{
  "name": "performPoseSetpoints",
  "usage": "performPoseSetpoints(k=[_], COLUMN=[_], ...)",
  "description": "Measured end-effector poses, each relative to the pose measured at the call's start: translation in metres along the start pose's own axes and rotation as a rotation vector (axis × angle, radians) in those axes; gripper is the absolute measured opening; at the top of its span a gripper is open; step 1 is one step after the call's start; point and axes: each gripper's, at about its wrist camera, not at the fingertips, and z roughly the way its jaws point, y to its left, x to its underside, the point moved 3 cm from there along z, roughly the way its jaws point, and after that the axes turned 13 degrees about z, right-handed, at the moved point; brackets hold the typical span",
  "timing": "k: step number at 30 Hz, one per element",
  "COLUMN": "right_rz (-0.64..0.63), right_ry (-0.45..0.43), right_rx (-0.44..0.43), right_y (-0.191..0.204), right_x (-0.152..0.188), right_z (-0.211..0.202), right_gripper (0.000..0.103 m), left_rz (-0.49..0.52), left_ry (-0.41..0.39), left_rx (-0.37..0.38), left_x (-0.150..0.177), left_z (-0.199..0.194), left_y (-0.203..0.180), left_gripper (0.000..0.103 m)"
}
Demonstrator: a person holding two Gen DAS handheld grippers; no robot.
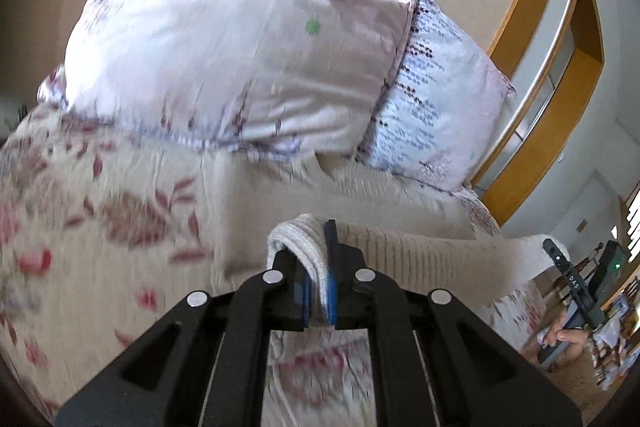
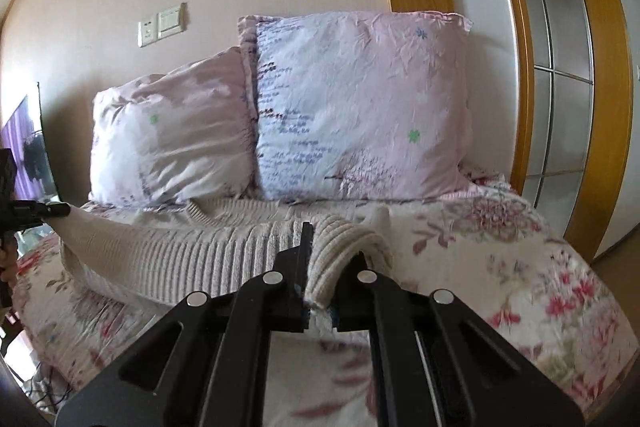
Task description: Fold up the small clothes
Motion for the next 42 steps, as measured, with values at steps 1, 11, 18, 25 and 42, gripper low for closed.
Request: performPoseSetpoints(k=[1,11,18,25,42], right_rz=[0.004,0.027,0.072,0.1,0.296], right_ry=[0.0,0.022,0.073,0.108,0.35], right_rx=[0.002,0.031,0.05,0.044,0.151], right_y=[0.0,-0.004,-0.01,-0.008,-0.041], right_x=[-0.005,-0.017,-0.035,-0.035,-0.014], right_z=[0.007,0.047,0.105,0.142,0.238], right_gripper=[0.007,0.007,0.007,0.007,0.007], left_rz=[0.003,-0.01,-0.066,-0.176,-0.295], left_ry=[-0.001,0.01,0.007,0.062,0.149], left_rx=[-0.003,-0.039,-0.078,-0.085,-0.06], left_x=[-0.004,-0.031,-0.05,-0.044,-0.033], left_z=[0.004,0.043,0.088,0.127,0.183], left_y=[0.0,0.009,0.024,0.052,0.073], left_gripper=[0.006,0.006,0.006,0.006,0.006])
